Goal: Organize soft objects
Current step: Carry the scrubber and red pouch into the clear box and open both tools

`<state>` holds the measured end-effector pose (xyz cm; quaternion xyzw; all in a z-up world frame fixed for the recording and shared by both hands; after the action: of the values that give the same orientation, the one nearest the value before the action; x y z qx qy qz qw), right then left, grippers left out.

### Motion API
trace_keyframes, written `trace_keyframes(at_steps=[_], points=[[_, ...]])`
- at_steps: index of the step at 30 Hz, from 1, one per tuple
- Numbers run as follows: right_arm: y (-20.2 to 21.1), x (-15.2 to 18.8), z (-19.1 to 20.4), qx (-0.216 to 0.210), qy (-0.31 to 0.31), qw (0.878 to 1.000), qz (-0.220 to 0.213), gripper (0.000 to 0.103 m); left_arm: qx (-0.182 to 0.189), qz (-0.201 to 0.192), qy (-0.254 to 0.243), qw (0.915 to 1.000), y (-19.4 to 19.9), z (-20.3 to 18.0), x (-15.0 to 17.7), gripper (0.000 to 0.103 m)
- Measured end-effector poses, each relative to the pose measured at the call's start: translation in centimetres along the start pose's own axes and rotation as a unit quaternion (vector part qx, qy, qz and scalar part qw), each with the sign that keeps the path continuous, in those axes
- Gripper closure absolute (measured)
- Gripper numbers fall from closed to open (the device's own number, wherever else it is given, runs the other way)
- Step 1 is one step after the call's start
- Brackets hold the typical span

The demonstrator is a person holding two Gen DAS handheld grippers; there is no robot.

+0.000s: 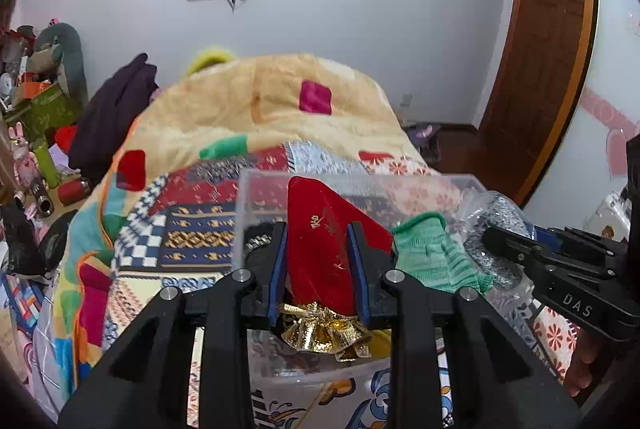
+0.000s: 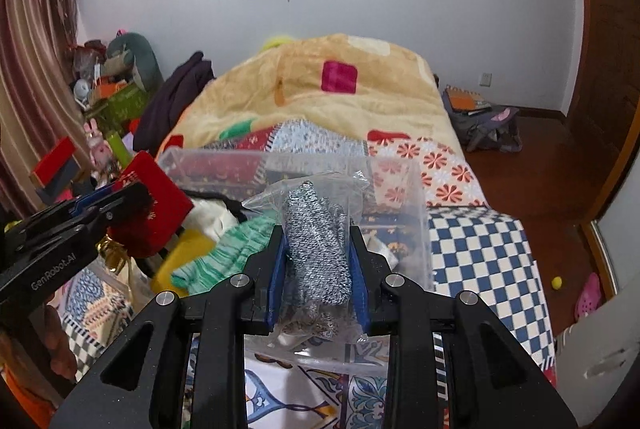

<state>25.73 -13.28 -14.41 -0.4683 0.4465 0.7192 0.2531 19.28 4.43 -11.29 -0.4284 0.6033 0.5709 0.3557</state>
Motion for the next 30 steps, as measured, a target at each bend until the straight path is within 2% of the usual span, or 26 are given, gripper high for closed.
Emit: trace_keyframes(at_steps=[4, 7, 9, 15, 19, 22, 24, 27, 30], points=[[-0.4, 0.5, 0.3, -0.002, 0.009, 1.000, 0.011, 0.076, 0.004, 0.013, -0.013, 0.9998, -0.5, -0.6, 0.5, 0.071], [-0.4, 0.6, 0.7, -0.001, 0.020, 1.000, 0.016, 0.072, 0.006, 0.019, -0.014, 0.9997, -0.5, -0.7, 0.5, 0.058], [0.0, 0.6, 0.9, 0.000, 0.026, 1.000, 0.014, 0.062, 0.008, 0.017, -0.006, 0.9998, -0.1, -0.5, 0.3, 0.044], [2.0, -0.2, 0.9, 0.004, 0.028, 0.999, -0.017, 0.034, 0.010, 0.001, -0.004, 0.9999, 2.1, -0.5, -0.6, 0.035], [4.0, -1.2, 1.0, 0.005, 0.026, 0.999, -0.042, 0.028, 0.012, -0.017, -0.002, 0.9998, 4.5, -0.7, -1.4, 0.030], [5.7, -1.8, 1.2, 0.008, 0.029, 0.998, -0.057, 0.026, 0.015, -0.032, 0.000, 0.9994, 6.6, -1.0, -2.0, 0.021], [6.8, -2.1, 1.4, 0.006, 0.030, 0.997, -0.069, 0.017, 0.015, -0.044, -0.003, 0.9989, 8.2, -1.3, -2.2, 0.013], [8.4, -2.0, 1.9, 0.003, 0.033, 0.996, -0.085, 0.013, 0.004, -0.056, -0.013, 0.9984, 10.1, -1.6, -2.1, 0.004], [9.3, -1.4, 2.4, -0.006, 0.037, 0.996, -0.083, 0.010, 0.001, -0.052, -0.014, 0.9985, 11.5, -1.8, -1.4, 0.002]])
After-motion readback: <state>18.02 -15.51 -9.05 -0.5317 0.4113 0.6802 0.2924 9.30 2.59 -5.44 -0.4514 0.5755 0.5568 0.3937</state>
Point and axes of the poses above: each gripper's, at about its wrist camera, not at the fingertips, and y roughly against the way its jaws point, z to its left, x to its underside, the point moved 1 cm from there along -y, roughly the way its jaws point, and after that the axes turned 15 degrees about -z, right-handed, at the moved point
